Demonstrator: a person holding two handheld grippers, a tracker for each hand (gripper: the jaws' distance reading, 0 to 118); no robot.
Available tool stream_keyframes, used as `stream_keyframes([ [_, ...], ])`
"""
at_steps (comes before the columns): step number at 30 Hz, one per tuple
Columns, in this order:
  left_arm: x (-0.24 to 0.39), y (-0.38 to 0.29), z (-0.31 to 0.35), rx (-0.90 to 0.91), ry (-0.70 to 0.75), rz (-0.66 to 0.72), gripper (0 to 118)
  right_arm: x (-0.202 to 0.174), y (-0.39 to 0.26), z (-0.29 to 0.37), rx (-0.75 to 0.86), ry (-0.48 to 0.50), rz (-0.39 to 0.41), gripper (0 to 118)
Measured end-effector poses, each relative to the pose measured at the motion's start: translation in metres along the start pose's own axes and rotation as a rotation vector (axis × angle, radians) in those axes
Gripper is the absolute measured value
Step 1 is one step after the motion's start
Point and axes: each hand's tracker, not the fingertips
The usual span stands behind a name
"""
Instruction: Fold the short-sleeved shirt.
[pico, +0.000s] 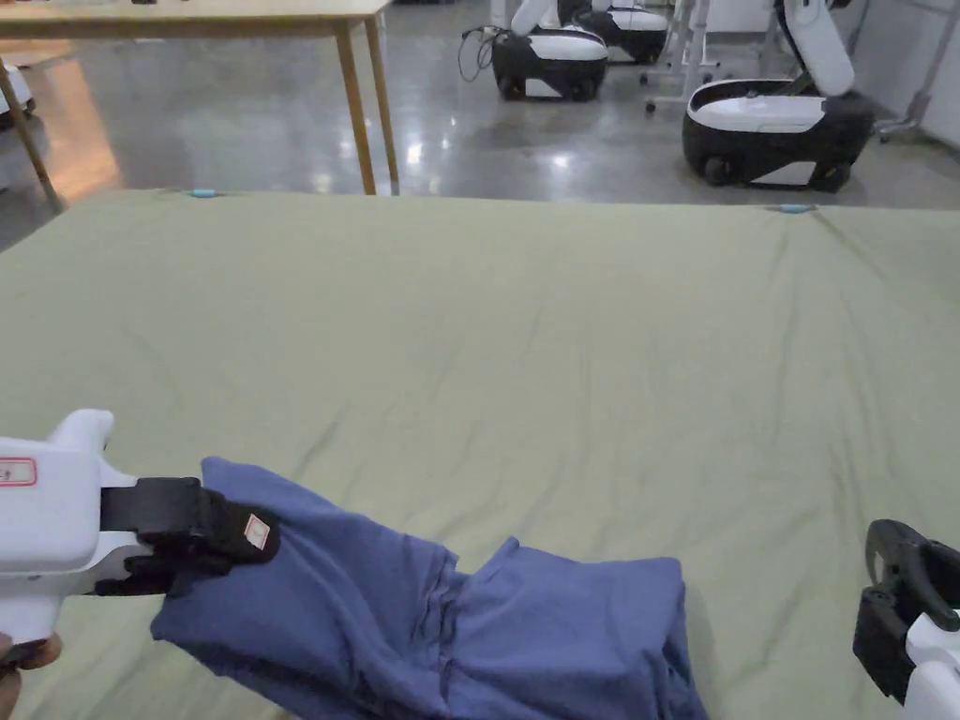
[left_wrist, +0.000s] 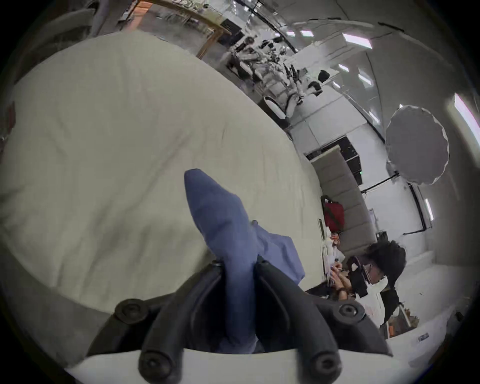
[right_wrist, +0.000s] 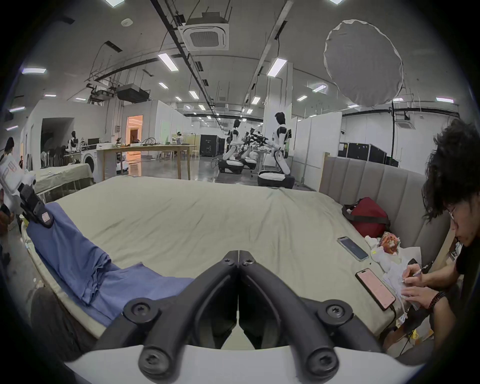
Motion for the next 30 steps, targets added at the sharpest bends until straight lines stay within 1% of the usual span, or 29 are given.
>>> stream_keyframes([
  [4,0.048,-0.01,-0.039,-0.052,-0.027,-0.092,11,0.002,0.0,0.009,0.022,-0.008,-0.012,1],
  [7,0.08,-0.02,-0.082,-0.117,-0.039,-0.104,11,0.007,0.005,0.013,0.036,-0.02,-0.019,1],
  [10,0.106,-0.036,-0.125,-0.195,-0.004,-0.162,11,0.012,0.007,0.015,0.049,-0.03,-0.02,1],
  [12,0.116,-0.046,-0.153,-0.212,0.022,-0.209,11,0.015,0.006,0.015,0.049,-0.036,-0.021,1],
  [16,0.129,-0.064,-0.207,-0.264,0.056,-0.211,12,0.02,0.002,0.016,0.028,-0.041,-0.035,1],
  [17,0.128,-0.067,-0.217,-0.287,0.05,-0.204,18,0.02,0.0,0.016,0.024,-0.037,-0.033,1],
  [18,0.125,-0.069,-0.226,-0.301,0.024,-0.198,42,0.021,-0.001,0.016,0.02,-0.039,-0.032,1],
  [19,0.122,-0.071,-0.233,-0.314,-0.03,-0.173,97,0.021,-0.003,0.016,0.016,-0.041,-0.032,1],
  [20,0.122,-0.074,-0.236,-0.325,-0.052,-0.15,118,0.022,-0.004,0.016,0.01,-0.042,-0.033,1],
  [21,0.123,-0.07,-0.229,-0.236,-0.068,-0.139,116,0.024,-0.004,0.016,0.004,-0.041,-0.036,1],
  [22,0.121,-0.069,-0.223,-0.265,-0.058,-0.138,113,0.025,-0.005,0.017,0.002,-0.043,-0.038,1],
  [23,0.118,-0.066,-0.215,-0.267,-0.069,-0.14,113,0.026,-0.006,0.017,0.001,-0.046,-0.039,1],
  [24,0.12,-0.064,-0.201,-0.231,-0.104,-0.118,110,0.028,-0.006,0.017,0.0,-0.047,-0.04,1],
  [25,0.118,-0.062,-0.187,-0.204,-0.141,-0.12,101,0.029,-0.007,0.016,-0.002,-0.049,-0.041,1],
  [26,0.115,-0.06,-0.174,-0.179,-0.169,-0.121,87,0.03,-0.007,0.016,-0.003,-0.051,-0.042,1],
  [27,0.113,-0.058,-0.165,-0.157,-0.187,-0.118,64,0.031,-0.008,0.016,-0.002,-0.052,-0.045,1],
  [28,0.106,-0.059,-0.16,-0.147,-0.222,-0.116,18,0.031,-0.008,0.015,-0.005,-0.054,-0.047,1],
  [29,0.104,-0.06,-0.157,-0.142,-0.246,-0.121,2,0.032,-0.008,0.014,-0.008,-0.052,-0.049,1],
  [30,0.1,-0.063,-0.154,-0.133,-0.264,-0.109,2,0.032,-0.009,0.014,-0.011,-0.051,-0.048,1],
])
